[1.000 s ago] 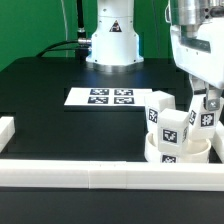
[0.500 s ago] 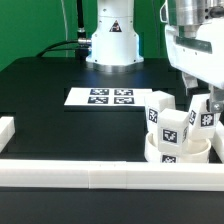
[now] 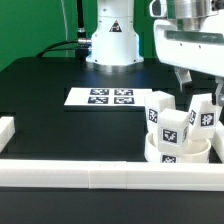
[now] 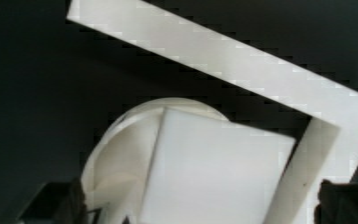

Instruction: Assemble stool

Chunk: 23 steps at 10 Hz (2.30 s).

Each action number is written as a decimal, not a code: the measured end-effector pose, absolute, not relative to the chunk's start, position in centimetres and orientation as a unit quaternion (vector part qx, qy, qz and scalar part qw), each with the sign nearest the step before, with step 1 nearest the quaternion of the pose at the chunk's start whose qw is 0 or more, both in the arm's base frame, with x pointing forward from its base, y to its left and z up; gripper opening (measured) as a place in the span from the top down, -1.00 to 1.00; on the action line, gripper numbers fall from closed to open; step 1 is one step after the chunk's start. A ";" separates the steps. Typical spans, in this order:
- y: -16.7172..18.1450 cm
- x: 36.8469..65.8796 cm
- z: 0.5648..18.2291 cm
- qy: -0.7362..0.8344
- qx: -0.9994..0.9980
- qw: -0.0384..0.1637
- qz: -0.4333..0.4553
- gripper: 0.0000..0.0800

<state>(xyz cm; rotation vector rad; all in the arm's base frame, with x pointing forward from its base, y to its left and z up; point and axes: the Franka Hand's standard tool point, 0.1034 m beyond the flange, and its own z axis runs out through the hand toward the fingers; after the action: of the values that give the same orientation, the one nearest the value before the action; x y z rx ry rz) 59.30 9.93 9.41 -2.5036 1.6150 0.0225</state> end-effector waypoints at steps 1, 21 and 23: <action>9.9 59.3 9.4 0.501 -0.862 0.080 0.005 -0.62; 10.4 59.8 10.4 -0.366 -0.930 -0.001 -0.036 -0.62; 10.3 59.6 10.2 -0.484 -0.874 -0.016 -0.024 -0.62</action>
Offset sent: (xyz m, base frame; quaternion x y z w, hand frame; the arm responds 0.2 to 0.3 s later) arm 0.0035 -0.0023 0.0136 0.0086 -0.0047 -0.2693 0.9630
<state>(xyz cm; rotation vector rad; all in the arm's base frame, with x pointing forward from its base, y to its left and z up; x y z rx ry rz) 59.59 10.34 10.24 -2.7759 -1.5373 -0.0763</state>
